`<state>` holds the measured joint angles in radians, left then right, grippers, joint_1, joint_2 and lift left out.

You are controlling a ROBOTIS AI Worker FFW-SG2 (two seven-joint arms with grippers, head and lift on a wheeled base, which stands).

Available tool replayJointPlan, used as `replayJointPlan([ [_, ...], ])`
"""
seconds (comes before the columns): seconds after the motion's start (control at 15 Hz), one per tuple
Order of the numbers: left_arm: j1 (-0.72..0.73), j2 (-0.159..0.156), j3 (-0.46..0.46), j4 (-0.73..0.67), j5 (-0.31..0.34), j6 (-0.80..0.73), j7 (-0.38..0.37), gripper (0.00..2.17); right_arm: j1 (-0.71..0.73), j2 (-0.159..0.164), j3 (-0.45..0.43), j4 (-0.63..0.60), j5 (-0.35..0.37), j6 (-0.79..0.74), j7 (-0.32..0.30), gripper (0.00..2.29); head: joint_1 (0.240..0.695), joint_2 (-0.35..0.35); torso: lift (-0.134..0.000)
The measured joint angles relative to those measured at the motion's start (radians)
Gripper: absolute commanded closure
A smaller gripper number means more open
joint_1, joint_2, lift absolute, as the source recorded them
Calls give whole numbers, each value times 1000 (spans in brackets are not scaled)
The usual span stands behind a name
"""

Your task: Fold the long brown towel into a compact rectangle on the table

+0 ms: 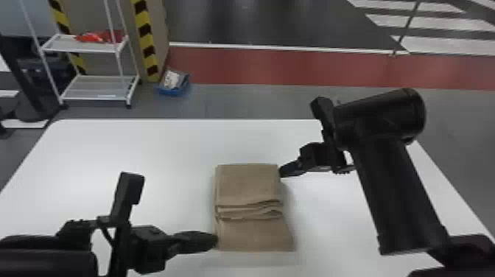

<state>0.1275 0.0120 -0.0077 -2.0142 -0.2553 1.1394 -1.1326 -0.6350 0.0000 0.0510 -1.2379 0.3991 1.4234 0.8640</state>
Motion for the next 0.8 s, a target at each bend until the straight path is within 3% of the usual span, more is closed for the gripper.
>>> replayJointPlan([
  [0.07,-10,1,7,8,2,-1,5,1983,3,0,7,-22,18,2,0,839,695,-83,-125],
  [0.13,-24,4,21,17,7,-3,8,1983,10,0,16,-52,41,4,0,434,695,-81,-125],
  [0.2,-40,7,41,28,17,-4,10,1720,24,0,28,-103,71,16,7,157,695,-71,-125],
  [0.33,-52,10,74,32,39,2,31,110,72,0,61,-238,175,54,55,46,695,-64,-125],
  [0.47,-53,10,110,31,71,7,53,-2,137,0,170,-352,334,23,124,60,695,-53,-125],
  [0.6,-54,9,156,29,108,17,77,26,209,0,336,-436,494,-88,191,76,695,20,-125],
  [0.67,-53,6,191,26,139,33,103,26,229,0,403,-461,552,-132,238,90,695,50,-125],
  [0.8,-52,3,259,17,208,58,160,26,246,0,484,-490,601,-159,317,117,695,143,-125],
])
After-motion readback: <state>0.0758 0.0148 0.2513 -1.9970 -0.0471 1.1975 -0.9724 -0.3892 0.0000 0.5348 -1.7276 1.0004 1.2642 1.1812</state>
